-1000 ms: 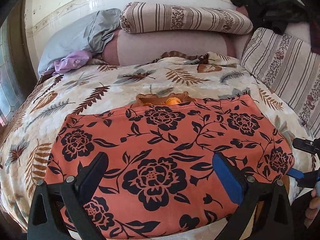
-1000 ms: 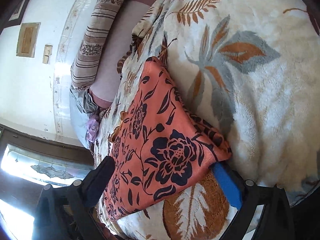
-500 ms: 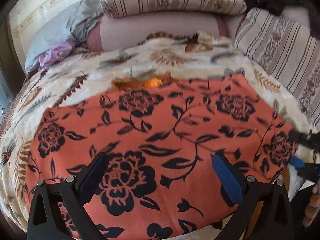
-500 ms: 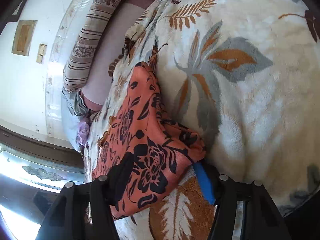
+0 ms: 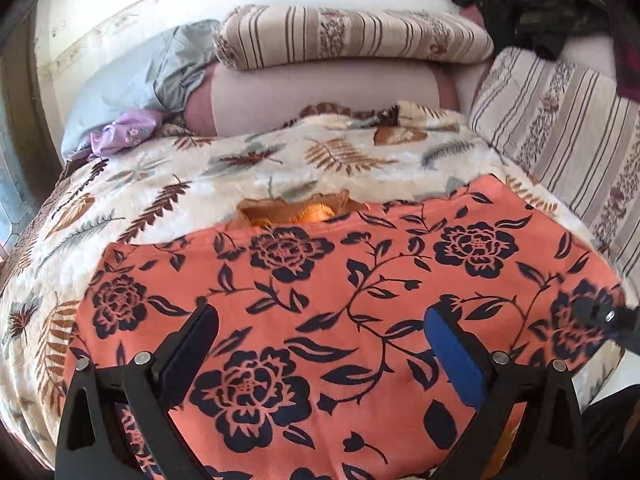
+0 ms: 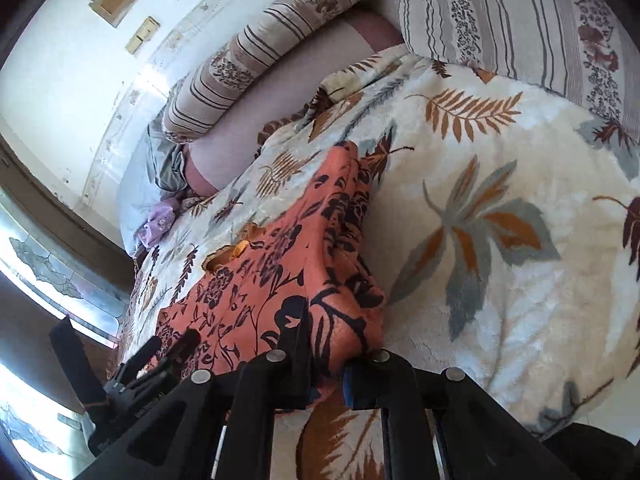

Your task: Fold small clothes

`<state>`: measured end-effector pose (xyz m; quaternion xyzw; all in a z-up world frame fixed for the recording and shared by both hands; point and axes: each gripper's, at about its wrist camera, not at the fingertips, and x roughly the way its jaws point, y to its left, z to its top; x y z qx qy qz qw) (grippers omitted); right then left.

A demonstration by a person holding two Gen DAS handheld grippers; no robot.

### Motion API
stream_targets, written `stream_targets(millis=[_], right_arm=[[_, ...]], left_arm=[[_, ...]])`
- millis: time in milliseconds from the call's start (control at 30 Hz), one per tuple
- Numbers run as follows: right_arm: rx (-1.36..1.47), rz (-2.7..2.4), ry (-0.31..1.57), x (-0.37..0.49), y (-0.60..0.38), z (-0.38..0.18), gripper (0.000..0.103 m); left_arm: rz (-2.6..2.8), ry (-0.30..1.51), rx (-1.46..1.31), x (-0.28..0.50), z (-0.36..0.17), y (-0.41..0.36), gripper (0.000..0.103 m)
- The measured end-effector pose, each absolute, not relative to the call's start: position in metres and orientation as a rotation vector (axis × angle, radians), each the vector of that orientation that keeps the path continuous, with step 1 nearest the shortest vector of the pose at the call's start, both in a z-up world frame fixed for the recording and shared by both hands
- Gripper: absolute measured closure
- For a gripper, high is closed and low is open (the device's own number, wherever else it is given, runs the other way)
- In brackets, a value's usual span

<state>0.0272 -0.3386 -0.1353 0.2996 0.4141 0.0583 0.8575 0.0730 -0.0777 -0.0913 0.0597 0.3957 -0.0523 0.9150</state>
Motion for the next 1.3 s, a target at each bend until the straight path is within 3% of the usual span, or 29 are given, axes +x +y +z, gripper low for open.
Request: stream_targets(millis=[67,133,267,567,633,667,700,767,867,900,967,1033,1067,1100,1300], right_arm=[[0.685,0.086,1.050,0.042,-0.351,-0.172,0.035],[0.832,0.093,0.965,0.030,-0.375,-0.164,0.034],[0.859,0.089,0.846,0.032,-0.410,-0.133,0.027],[0.729,0.279,1.051,0.175,-0.374,-0.153,0.027],[0.696,0.276,1.122,0.200,-0.365,-0.171,0.038],[0.655,0.283,1.145,0.210,-0.358,-0.175,0.074],[0.580,0.292,1.151,0.216,-0.346,-0.172,0.082],[0.452,0.292,1.101,0.215,-0.330,-0.154,0.087],[0.495,0.167,1.073,0.216,-0.350,-0.162,0.087],[0.534,0.137,1.097,0.219,-0.356,-0.172,0.080],[0.607,0.143,1.075,0.214,-0.363,-0.174,0.076],[0.583,0.105,1.056,0.201,-0.362,-0.158,0.055],[0.558,0.097,1.021,0.191,-0.361,-0.143,0.034],[0.542,0.099,0.974,0.178,-0.359,-0.128,0.029],[0.544,0.375,0.916,0.092,-0.308,-0.079,0.028]], left_arm=[[-0.132,1.012,0.189,0.094,-0.132,-0.085,0.000],[-0.146,0.945,0.127,0.090,-0.133,-0.077,0.000],[-0.153,0.933,0.132,0.092,-0.133,-0.076,0.000],[-0.179,0.897,0.123,0.090,-0.139,-0.076,0.000],[-0.187,0.888,0.123,0.089,-0.139,-0.075,0.000],[-0.192,0.884,0.123,0.088,-0.140,-0.075,0.000],[-0.197,0.881,0.122,0.088,-0.140,-0.074,0.000],[-0.205,0.876,0.115,0.090,-0.141,-0.073,0.000],[-0.207,0.868,0.110,0.091,-0.142,-0.074,0.000],[-0.208,0.871,0.109,0.092,-0.142,-0.074,0.000],[-0.220,0.881,0.102,0.093,-0.140,-0.072,0.000],[-0.239,0.895,0.078,0.094,-0.135,-0.067,0.000],[-0.241,0.904,0.050,0.093,-0.130,-0.063,0.000],[-0.231,0.912,0.019,0.092,-0.125,-0.057,0.000],[-0.117,0.867,-0.078,0.070,-0.086,-0.012,0.000]])
